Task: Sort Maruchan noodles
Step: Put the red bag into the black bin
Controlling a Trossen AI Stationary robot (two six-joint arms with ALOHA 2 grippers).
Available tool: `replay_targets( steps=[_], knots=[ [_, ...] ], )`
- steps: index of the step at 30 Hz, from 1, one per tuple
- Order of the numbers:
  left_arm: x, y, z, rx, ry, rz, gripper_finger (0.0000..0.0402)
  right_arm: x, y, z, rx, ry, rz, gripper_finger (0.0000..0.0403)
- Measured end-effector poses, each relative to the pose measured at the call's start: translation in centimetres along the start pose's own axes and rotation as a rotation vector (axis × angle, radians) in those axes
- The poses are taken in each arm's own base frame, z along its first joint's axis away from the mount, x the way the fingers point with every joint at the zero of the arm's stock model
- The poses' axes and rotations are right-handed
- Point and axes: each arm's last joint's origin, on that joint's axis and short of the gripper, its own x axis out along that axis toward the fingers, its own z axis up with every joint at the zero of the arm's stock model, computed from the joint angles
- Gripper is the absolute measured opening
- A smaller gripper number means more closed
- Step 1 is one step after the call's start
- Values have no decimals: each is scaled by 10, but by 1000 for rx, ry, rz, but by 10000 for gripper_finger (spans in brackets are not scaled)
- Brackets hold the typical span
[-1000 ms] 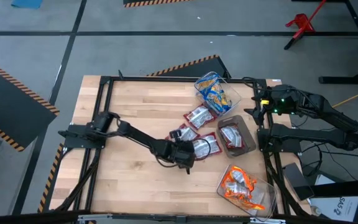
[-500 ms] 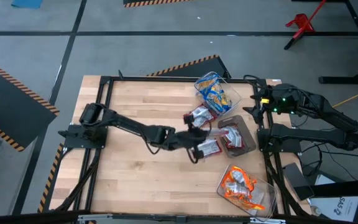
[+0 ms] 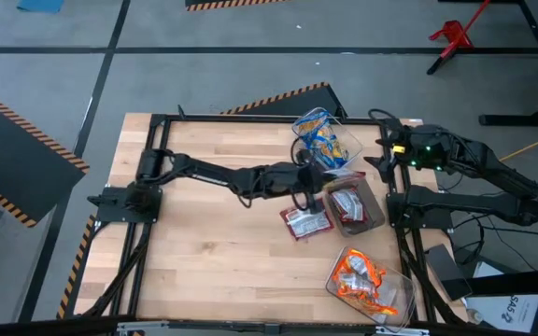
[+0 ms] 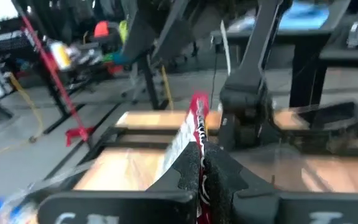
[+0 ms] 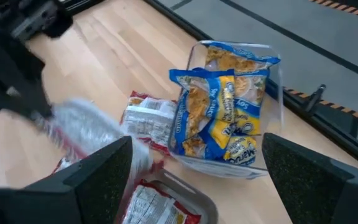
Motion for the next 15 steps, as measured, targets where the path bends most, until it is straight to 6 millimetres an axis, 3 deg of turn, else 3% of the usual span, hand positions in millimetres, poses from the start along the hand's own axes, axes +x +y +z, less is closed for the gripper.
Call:
replay_targets(
  steps=[8, 15],
  knots=[
    [40, -22, 1, 29, -35, -20, 4, 0, -1, 0, 0, -6, -24, 344],
    [71, -30, -24, 98, 11, 38, 5, 0, -1, 0, -1, -2, -26, 344]
  ],
)
